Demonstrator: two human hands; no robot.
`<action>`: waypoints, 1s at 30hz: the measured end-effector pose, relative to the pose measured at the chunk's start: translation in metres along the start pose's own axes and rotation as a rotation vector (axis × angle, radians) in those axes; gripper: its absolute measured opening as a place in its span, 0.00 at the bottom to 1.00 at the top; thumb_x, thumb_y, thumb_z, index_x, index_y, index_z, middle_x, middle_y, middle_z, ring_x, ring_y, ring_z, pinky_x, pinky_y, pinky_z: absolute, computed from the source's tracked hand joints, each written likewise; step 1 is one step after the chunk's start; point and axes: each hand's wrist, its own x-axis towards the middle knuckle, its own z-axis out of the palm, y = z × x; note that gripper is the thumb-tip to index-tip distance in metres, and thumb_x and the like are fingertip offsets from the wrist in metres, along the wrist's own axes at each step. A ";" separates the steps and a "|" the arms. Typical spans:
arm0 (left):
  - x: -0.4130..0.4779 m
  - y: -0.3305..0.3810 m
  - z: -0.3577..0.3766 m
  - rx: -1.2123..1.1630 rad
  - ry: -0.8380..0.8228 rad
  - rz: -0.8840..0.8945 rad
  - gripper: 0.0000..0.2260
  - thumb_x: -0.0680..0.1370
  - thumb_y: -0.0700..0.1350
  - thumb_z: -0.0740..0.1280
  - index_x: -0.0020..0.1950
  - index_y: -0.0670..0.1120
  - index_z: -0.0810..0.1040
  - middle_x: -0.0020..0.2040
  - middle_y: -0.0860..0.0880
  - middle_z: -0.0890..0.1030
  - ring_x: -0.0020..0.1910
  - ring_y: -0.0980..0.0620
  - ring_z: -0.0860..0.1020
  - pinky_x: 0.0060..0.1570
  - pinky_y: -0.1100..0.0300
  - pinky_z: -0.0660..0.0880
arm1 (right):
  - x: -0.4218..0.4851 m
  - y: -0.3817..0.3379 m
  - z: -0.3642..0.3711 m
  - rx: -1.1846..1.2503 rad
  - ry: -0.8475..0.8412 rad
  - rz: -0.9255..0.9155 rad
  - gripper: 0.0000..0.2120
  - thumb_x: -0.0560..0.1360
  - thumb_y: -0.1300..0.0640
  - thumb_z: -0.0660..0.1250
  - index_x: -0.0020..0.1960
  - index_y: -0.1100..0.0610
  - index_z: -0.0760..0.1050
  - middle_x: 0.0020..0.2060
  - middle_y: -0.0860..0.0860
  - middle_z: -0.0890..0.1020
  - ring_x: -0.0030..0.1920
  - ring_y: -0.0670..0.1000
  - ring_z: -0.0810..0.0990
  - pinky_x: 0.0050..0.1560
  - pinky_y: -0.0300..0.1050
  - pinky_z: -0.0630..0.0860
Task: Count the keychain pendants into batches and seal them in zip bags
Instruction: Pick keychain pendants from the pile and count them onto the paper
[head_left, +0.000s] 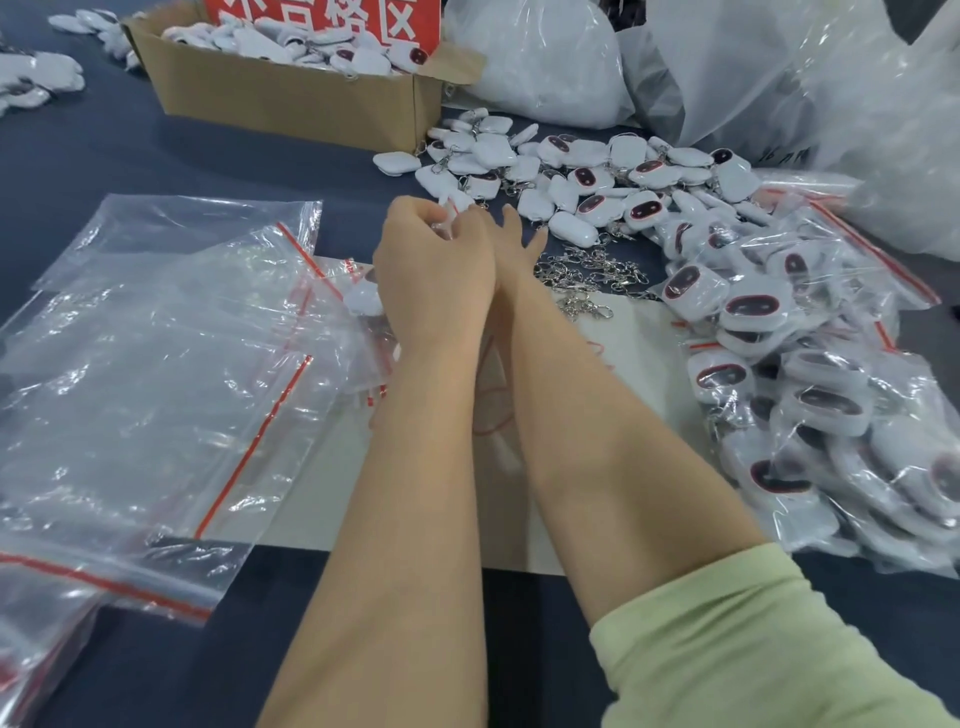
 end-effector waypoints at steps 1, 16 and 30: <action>0.000 0.000 0.000 -0.007 -0.002 0.000 0.06 0.77 0.45 0.63 0.52 0.45 0.75 0.41 0.53 0.77 0.44 0.53 0.77 0.43 0.62 0.71 | -0.001 0.001 0.001 0.016 0.037 0.003 0.23 0.81 0.50 0.55 0.75 0.49 0.60 0.76 0.51 0.61 0.78 0.58 0.46 0.72 0.68 0.40; -0.001 0.004 0.005 -0.044 -0.064 0.011 0.03 0.76 0.44 0.62 0.47 0.47 0.74 0.38 0.57 0.74 0.39 0.57 0.74 0.38 0.66 0.70 | -0.042 0.048 -0.038 1.036 0.518 0.367 0.11 0.76 0.54 0.68 0.50 0.62 0.76 0.42 0.54 0.82 0.47 0.51 0.82 0.55 0.47 0.76; -0.020 -0.012 0.030 0.502 -0.430 0.142 0.13 0.80 0.49 0.60 0.59 0.43 0.74 0.58 0.44 0.78 0.59 0.43 0.74 0.53 0.56 0.69 | -0.082 0.066 -0.056 0.512 0.532 0.324 0.07 0.75 0.58 0.59 0.47 0.53 0.76 0.38 0.46 0.79 0.48 0.50 0.79 0.46 0.40 0.67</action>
